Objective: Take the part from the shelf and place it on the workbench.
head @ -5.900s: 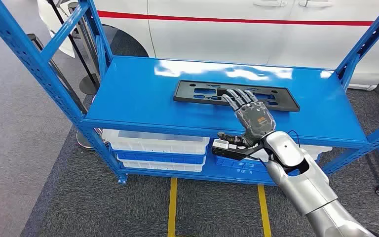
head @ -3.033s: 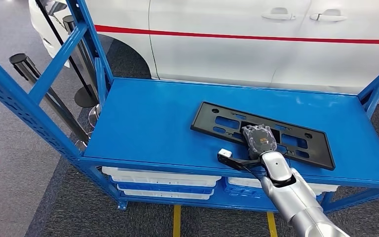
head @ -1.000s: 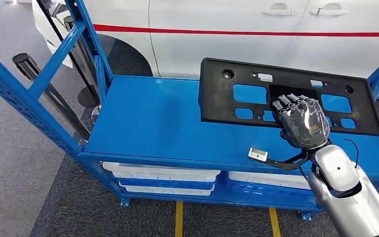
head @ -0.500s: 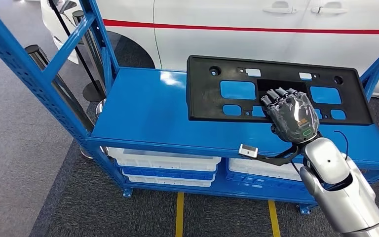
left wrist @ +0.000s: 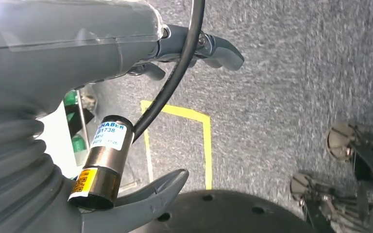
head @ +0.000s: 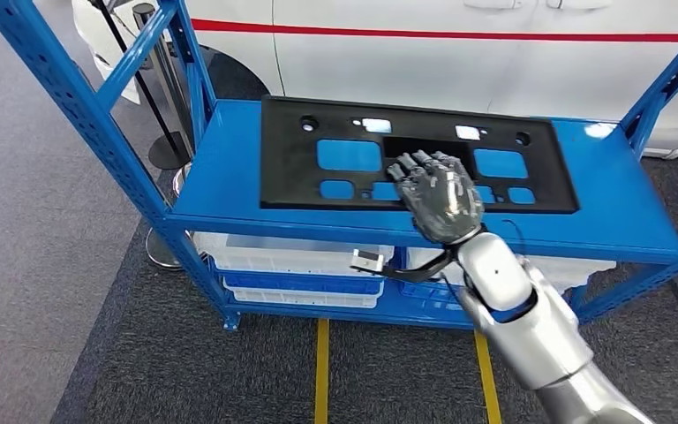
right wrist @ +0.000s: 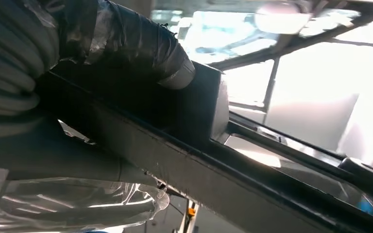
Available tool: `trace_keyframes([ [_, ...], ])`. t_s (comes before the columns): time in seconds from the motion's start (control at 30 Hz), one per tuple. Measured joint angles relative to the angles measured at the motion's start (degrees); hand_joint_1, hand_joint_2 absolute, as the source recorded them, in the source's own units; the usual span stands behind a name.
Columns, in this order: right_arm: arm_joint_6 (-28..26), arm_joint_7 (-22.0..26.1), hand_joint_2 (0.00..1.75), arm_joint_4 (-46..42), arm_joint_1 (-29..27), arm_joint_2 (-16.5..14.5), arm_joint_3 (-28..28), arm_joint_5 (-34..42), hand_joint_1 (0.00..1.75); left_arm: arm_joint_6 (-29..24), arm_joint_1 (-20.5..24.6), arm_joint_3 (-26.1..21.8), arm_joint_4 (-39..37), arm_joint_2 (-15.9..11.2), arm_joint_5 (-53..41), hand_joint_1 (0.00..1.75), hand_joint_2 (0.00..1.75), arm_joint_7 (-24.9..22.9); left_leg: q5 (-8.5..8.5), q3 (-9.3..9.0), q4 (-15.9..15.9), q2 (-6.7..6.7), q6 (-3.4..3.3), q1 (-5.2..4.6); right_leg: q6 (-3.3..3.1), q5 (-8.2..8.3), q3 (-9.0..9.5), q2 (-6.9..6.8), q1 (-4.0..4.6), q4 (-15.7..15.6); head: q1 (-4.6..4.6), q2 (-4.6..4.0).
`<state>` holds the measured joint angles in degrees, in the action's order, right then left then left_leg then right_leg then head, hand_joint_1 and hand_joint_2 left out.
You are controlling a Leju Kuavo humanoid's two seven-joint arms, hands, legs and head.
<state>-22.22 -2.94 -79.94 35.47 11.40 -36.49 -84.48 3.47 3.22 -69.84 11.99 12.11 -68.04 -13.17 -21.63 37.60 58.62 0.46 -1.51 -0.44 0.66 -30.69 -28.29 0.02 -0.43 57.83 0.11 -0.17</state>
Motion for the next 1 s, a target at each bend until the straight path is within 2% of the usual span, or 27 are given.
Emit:
trace_keyframes([
  [0.03, 0.05, -0.33, 1.75, 0.88, 0.59, -1.14, -0.94, 0.02, 1.75, -0.02, -0.05, -0.03, 0.0, -0.01, -0.08, 0.0, 1.75, -0.1, 0.19, 0.28, 0.0, -0.18, 0.31, 0.07, -0.38, 0.58, -0.36, -0.17, -0.1, -0.16, 0.02, 0.0],
  [0.07, 0.11, -0.53, 1.75, 1.49, 1.1, -2.01, -1.65, 0.14, 1.75, -0.05, -0.11, -0.05, 0.0, -0.02, -0.19, 0.0, 1.75, -0.2, -0.54, 0.76, 0.48, -0.39, 0.65, 0.08, -0.81, 1.21, -0.83, -0.37, -0.25, -0.32, 0.0, 0.0],
  [0.1, 0.16, -0.59, 1.75, 2.03, 1.6, -2.68, -2.27, 0.41, 1.75, -0.08, -0.19, -0.07, 0.01, -0.03, -0.33, 0.0, 1.75, -0.34, -2.48, 1.51, 2.01, -0.59, 0.99, 0.12, -1.28, 1.96, -1.48, -0.58, -0.43, -0.5, -0.03, 0.0],
  [0.13, 0.16, -0.56, 1.75, 2.61, 2.07, -3.18, -2.9, 0.79, 1.75, -0.08, -0.28, -0.09, 0.01, -0.04, -0.49, 0.0, 1.75, -0.46, -5.36, 2.45, 4.73, -0.74, 1.32, 0.27, -1.64, 2.72, -2.21, -0.76, -0.52, -0.57, -0.06, 0.0],
  [0.17, 0.16, -0.43, 1.75, 3.17, 2.42, -3.58, -3.46, 1.15, 1.75, -0.04, -0.4, -0.1, 0.01, -0.05, -0.65, 0.0, 1.75, -0.55, -8.43, 3.31, 8.2, -0.76, 1.66, 0.4, -1.88, 3.4, -3.08, -0.82, -0.48, -0.54, -0.11, 0.0],
  [0.2, 0.15, -0.29, 1.75, 3.78, 2.7, -3.98, -4.03, 1.53, 1.75, 0.04, -0.53, -0.12, 0.01, -0.08, -0.8, 0.0, 1.75, -0.56, -10.67, 3.94, 11.83, -0.75, 1.98, 0.62, -1.99, 4.06, -3.99, -0.86, -0.45, -0.45, -0.13, 0.0],
  [0.23, 0.17, -0.2, 1.75, 4.44, 2.88, -4.38, -4.59, 1.77, 1.75, 0.19, -0.62, -0.13, 0.01, -0.12, -0.94, 0.0, 1.75, -0.47, -11.39, 4.07, 14.55, -0.75, 2.26, 0.84, -1.97, 4.68, -4.9, -0.88, -0.43, -0.31, -0.14, 0.0],
  [0.27, 0.26, -0.15, 1.75, 5.02, 3.06, -4.87, -5.1, 1.91, 1.75, 0.35, -0.64, -0.14, 0.01, -0.21, -1.09, 0.0, 1.75, -0.33, -10.74, 3.56, 15.81, -0.74, 2.51, 1.04, -1.87, 5.25, -5.85, -0.87, -0.46, -0.08, -0.14, 0.0],
  [0.3, 0.4, -0.18, 1.75, 5.56, 3.3, -5.43, -5.59, 1.98, 1.75, 0.54, -0.58, -0.14, 0.01, -0.31, -1.25, 0.0, 1.75, -0.16, -9.17, 2.27, 15.37, -0.74, 2.7, 1.23, -1.7, 5.75, -6.83, -0.86, -0.54, 0.26, -0.15, 0.0],
  [0.33, 0.59, -0.27, 1.75, 6.05, 3.61, -6.03, -6.01, 1.99, 1.75, 0.74, -0.49, -0.14, 0.01, -0.42, -1.41, 0.0, 1.75, 0.01, -7.52, 0.08, 13.1, -0.73, 2.81, 1.42, -1.47, 6.17, -7.8, -0.85, -0.65, 0.73, -0.15, 0.0],
  [0.37, 0.77, -0.37, 1.75, 6.41, 3.97, -6.61, -6.3, 1.99, 1.75, 0.87, -0.37, -0.14, 0.01, -0.52, -1.55, 0.0, 1.75, 0.13, -6.89, -2.63, 9.59, -0.75, 2.88, 1.57, -1.17, 6.49, -8.67, -0.84, -0.7, 1.27, -0.16, 0.0],
  [0.4, 0.91, -0.48, 1.75, 6.69, 4.35, -7.1, -6.51, 1.99, 1.75, 0.95, -0.29, -0.14, 0.01, -0.57, -1.65, 0.0, 1.75, 0.21, -7.12, -5.39, 5.64, -0.83, 2.82, 1.53, -0.82, 6.78, -9.37, -0.85, -0.72, 1.8, -0.16, 0.0],
  [0.43, 0.99, -0.56, 1.75, 6.88, 4.69, -7.48, -6.65, 1.99, 1.75, 0.98, -0.25, -0.14, 0.01, -0.6, -1.67, 0.0, 1.75, 0.25, -7.81, -7.36, 2.53, -0.91, 2.63, 1.45, -0.45, 7.16, -9.84, -0.87, -0.68, 2.15, -0.14, 0.0],
  [0.47, 1.03, -0.58, 1.75, 7.04, 4.98, -7.78, -6.77, 1.99, 1.75, 1.0, -0.23, -0.14, 0.01, -0.6, -1.68, 0.0, 1.75, 0.26, -8.55, -8.34, 0.67, -0.99, 2.34, 1.28, -0.08, 7.61, -10.13, -0.89, -0.58, 2.26, -0.12, 0.0],
  [0.53, 1.09, -0.6, 1.75, 7.36, 5.32, -8.12, -7.05, 1.98, 1.75, 1.03, -0.29, -0.14, 0.01, -0.6, -1.69, 0.0, 1.75, 0.26, -8.11, -8.04, -0.07, -0.94, 1.41, 1.18, 0.66, 8.48, -10.48, -0.9, -0.54, 2.09, -0.09, 0.0],
  [0.57, 1.15, -0.6, 1.75, 7.55, 5.41, -8.2, -7.21, 1.97, 1.75, 1.07, -0.3, -0.14, 0.01, -0.6, -1.72, 0.0, 1.75, 0.26, -7.51, -7.55, -0.13, -0.83, 0.89, 1.23, 0.96, 7.84, -10.82, -0.83, -0.6, 2.43, -0.08, 0.0],
  [0.6, 1.22, -0.62, 1.75, 7.73, 5.46, -8.22, -7.36, 1.96, 1.75, 1.11, -0.32, -0.14, 0.01, -0.61, -1.79, 0.0, 1.75, 0.25, -6.83, -6.92, -0.23, -0.69, 0.31, 1.32, 1.19, 6.13, -11.34, -0.73, -0.68, 3.63, -0.05, 0.0],
  [0.67, 1.28, -0.64, 1.75, 8.08, 5.46, -8.18, -7.61, 1.96, 1.75, 1.26, -0.31, -0.13, 0.01, -0.67, -2.03, 0.0, 1.75, 0.08, -5.45, -5.35, -0.27, -0.45, -0.56, 1.23, 1.43, 0.15, -12.87, -0.5, -0.77, 9.28, -0.01, 0.0],
  [0.7, 1.25, -0.65, 1.75, 8.24, 5.39, -8.11, -7.7, 1.97, 1.75, 1.38, -0.31, -0.13, 0.01, -0.72, -2.14, 0.0, 1.75, -0.03, -4.8, -4.52, -0.23, -0.38, -0.8, 1.09, 1.48, -2.3, -13.54, -0.43, -0.76, 12.9, 0.0, 0.0],
  [0.73, 1.16, -0.65, 1.75, 8.4, 5.23, -7.97, -7.76, 1.95, 1.75, 1.59, -0.31, -0.12, 0.01, -0.76, -2.24, 0.0, 1.75, 0.01, -4.15, -3.65, -0.18, -0.34, -0.92, 0.91, 1.49, -3.53, -13.88, -0.36, -0.73, 16.07, 0.01, 0.0],
  [0.77, 1.03, -0.67, 1.75, 8.54, 5.03, -7.78, -7.81, 1.81, 1.75, 1.9, -0.31, -0.12, 0.01, -0.81, -2.29, 0.0, 1.75, 0.37, -3.54, -2.81, -0.12, -0.32, -0.98, 0.75, 1.4, -3.16, -13.55, -0.32, -0.69, 17.76, 0.01, 0.0],
  [0.8, 1.01, -0.77, 1.75, 8.63, 4.84, -7.52, -7.87, 1.57, 1.75, 2.29, -0.31, -0.09, 0.01, -0.85, -2.4, 0.0, 1.75, 1.18, -2.91, -1.94, -0.06, -0.34, -1.01, 0.56, 1.17, -1.82, -12.44, -0.29, -0.56, 17.96, 0.0, 0.0],
  [0.83, 1.24, -0.91, 1.75, 8.55, 4.77, -7.22, -7.9, 1.31, 1.75, 2.67, -0.27, -0.05, 0.01, -0.87, -2.54, 0.0, 1.75, 2.25, -2.3, -1.15, 0.0, -0.35, -1.02, 0.38, 0.75, -0.13, -10.42, -0.26, -0.34, 16.19, 0.0, 0.0],
  [0.87, 1.79, -1.06, 1.75, 8.21, 4.91, -6.9, -7.92, 1.16, 1.75, 2.94, -0.17, -0.01, 0.01, -0.84, -2.68, 0.0, 1.75, 3.23, -1.74, -0.51, 0.05, -0.36, -0.99, 0.25, 0.1, 0.96, -7.48, -0.24, 0.0, 12.72, -0.02, 0.0],
  [0.93, 2.94, -1.27, 1.75, 6.67, 5.23, -5.86, -7.63, 1.78, 1.75, 2.91, 0.1, 0.11, -0.01, -0.73, -3.29, 0.0, 1.75, 3.53, -0.67, 0.24, 0.13, -0.33, -0.69, -0.02, -1.08, 0.48, -1.49, -0.43, 0.75, 4.11, -0.05, 0.0],
  [0.97, 2.89, -1.25, 1.75, 5.65, 4.99, -5.0, -7.2, 2.54, 1.75, 2.73, 0.2, 0.22, -0.01, -0.68, -3.77, 0.0, 1.75, 3.01, -0.1, 0.36, -0.02, -0.3, -0.47, 0.01, -1.42, -0.1, 0.32, -0.55, 1.07, 1.2, -0.05, 0.0],
  [1.0, 2.35, -1.12, 1.75, 4.53, 4.29, -3.74, -6.6, 3.6, 1.75, 2.5, 0.2, 0.36, -0.01, -0.67, -4.29, 0.0, 1.75, 2.44, 0.55, 0.41, -0.25, -0.31, -0.24, 0.06, -1.57, -0.25, 1.05, -0.7, 1.22, -0.48, -0.06, 0.0],
])
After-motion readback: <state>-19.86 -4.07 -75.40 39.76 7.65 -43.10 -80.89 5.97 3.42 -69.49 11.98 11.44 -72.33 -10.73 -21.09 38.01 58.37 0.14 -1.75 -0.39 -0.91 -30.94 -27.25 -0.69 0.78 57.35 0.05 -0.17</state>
